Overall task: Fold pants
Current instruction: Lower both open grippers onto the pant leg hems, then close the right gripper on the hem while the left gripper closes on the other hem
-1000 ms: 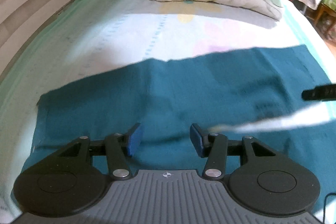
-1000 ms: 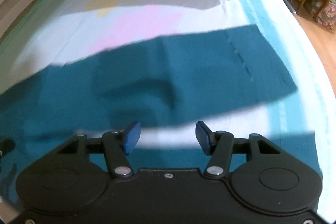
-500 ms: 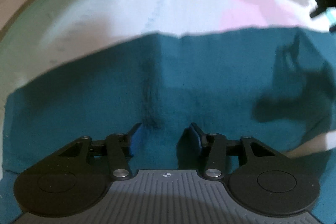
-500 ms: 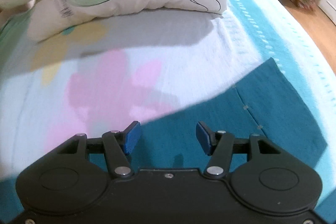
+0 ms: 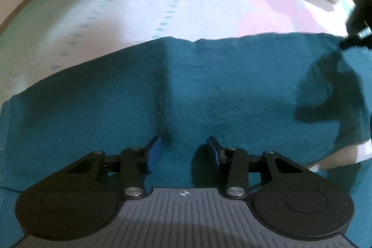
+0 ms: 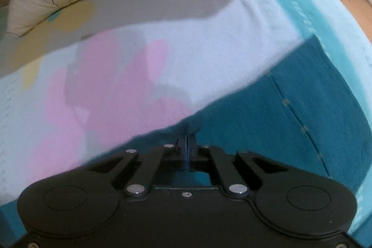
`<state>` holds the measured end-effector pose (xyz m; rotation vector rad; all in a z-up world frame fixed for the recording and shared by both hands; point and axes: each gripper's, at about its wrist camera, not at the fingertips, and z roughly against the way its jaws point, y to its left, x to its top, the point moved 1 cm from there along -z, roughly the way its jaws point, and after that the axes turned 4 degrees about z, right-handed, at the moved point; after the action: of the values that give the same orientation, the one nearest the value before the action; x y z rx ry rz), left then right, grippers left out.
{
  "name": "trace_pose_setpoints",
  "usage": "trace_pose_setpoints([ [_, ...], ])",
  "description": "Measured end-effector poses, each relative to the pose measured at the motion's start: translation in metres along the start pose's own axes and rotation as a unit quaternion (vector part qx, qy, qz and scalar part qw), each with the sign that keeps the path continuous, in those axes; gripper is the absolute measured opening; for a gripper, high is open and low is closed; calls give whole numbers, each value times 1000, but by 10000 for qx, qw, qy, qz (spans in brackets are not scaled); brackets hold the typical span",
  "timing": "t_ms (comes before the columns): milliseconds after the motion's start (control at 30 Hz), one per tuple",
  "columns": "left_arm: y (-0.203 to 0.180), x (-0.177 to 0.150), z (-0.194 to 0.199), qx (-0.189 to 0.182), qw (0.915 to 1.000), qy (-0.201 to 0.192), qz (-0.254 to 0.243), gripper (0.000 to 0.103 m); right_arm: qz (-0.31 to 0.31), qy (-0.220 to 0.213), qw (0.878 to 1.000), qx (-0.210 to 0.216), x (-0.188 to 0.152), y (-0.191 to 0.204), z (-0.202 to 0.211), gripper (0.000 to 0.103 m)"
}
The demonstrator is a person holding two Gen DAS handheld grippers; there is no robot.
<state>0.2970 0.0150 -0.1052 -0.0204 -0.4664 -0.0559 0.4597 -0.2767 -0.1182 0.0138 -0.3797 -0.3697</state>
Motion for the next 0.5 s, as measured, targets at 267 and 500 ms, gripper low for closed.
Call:
trace_pose_setpoints([
  [267, -3, 25, 22, 17, 9998, -112, 156, 42, 110, -234, 9988, 420, -8, -33, 27, 17],
  [500, -9, -4, -14, 265, 9996, 107, 80, 42, -635, -219, 9973, 309, 18, -22, 4, 70],
])
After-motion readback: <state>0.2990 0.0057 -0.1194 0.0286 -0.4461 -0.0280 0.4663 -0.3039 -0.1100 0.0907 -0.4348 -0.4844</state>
